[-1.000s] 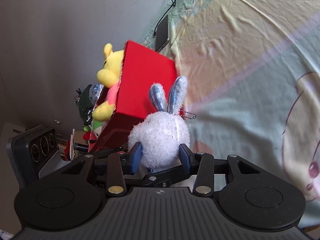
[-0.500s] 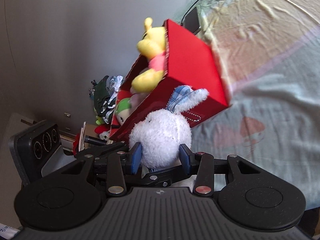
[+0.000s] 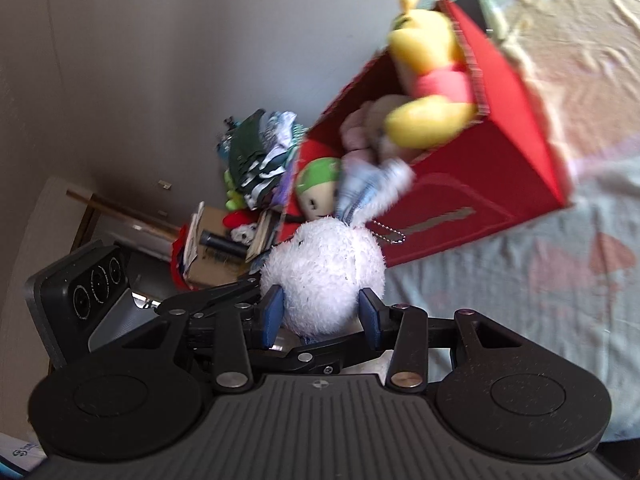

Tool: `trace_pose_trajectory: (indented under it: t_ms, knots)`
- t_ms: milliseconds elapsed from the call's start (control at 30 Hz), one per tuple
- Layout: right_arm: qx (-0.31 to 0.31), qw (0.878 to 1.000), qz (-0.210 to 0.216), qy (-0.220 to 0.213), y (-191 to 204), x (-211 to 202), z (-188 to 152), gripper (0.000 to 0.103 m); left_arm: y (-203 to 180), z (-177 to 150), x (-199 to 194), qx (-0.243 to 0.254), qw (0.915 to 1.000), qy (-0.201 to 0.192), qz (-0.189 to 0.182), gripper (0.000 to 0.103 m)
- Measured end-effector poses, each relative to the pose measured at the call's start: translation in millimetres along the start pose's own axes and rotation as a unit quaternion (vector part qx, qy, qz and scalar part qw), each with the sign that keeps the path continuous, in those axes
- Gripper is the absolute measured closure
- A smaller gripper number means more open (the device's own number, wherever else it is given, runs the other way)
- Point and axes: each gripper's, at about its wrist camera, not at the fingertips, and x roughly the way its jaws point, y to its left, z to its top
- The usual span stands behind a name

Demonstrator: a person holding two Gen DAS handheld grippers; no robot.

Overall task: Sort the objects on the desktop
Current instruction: 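Lower the white bunny into the red box between both tools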

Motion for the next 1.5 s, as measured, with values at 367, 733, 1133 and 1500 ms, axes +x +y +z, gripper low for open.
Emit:
trace_pose_trajectory:
  t_ms: [367, 733, 1133, 1500]
  knots:
    - [-0.040, 0.999, 0.027, 0.025, 31, 33, 18, 0.059, 38, 0, -32, -0.039, 0.9986, -0.032, 0.017, 0.036]
    - [-0.088, 0.996, 0.028, -0.002, 58, 51, 48, 0.059, 72, 24, -47, -0.067, 0.9943, -0.081, 0.017, 0.036]
    - [-0.136, 0.988, -0.022, -0.064, 51, 76, 73, 0.059, 111, 51, -14, -0.095, 0.9857, -0.138, -0.015, 0.035]
    - [-0.155, 0.984, -0.033, -0.078, 40, 100, 91, 0.059, 138, 66, 14, -0.106, 0.9838, -0.144, -0.012, 0.035]
